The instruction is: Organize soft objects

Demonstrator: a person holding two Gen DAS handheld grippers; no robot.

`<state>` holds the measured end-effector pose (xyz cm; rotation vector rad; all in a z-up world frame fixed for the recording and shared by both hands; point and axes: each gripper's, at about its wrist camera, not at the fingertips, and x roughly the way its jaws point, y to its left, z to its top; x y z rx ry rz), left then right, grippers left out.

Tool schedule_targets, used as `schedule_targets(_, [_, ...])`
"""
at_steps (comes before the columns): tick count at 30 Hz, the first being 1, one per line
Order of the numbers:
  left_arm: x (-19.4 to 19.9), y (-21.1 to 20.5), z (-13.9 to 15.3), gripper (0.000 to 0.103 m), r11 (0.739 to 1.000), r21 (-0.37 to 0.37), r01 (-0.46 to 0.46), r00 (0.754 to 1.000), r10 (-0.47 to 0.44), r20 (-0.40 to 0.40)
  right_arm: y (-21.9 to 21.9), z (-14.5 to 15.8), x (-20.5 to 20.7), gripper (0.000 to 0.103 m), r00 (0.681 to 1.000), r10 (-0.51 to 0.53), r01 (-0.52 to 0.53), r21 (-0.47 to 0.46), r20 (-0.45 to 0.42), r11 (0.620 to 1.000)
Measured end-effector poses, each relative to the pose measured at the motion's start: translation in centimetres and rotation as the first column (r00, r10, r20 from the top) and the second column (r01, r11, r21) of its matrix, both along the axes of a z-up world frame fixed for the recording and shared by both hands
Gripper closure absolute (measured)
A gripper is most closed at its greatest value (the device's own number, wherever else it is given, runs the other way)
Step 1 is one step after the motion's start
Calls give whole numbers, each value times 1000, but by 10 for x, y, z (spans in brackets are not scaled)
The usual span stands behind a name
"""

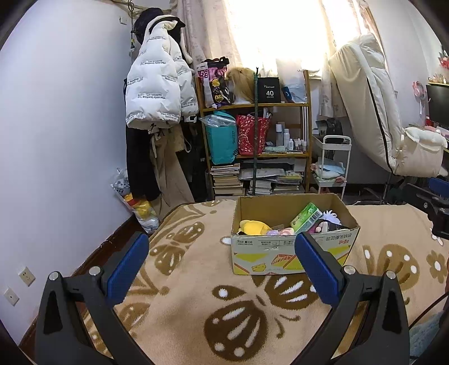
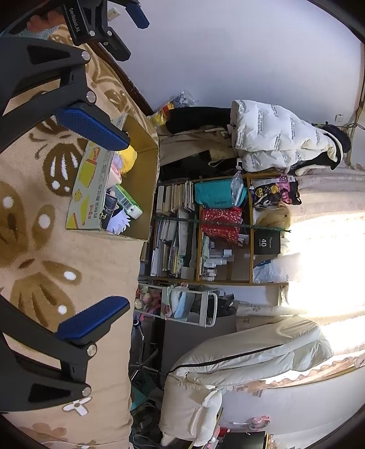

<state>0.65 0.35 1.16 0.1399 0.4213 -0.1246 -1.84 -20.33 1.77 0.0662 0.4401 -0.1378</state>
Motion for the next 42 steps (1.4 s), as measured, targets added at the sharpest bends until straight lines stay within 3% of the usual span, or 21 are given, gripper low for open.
schedule_targets(42, [1, -4, -4, 1, 1000, 10, -20, 1000, 20, -14, 0, -1, 0, 0, 1000, 1, -1, 5, -14, 1000])
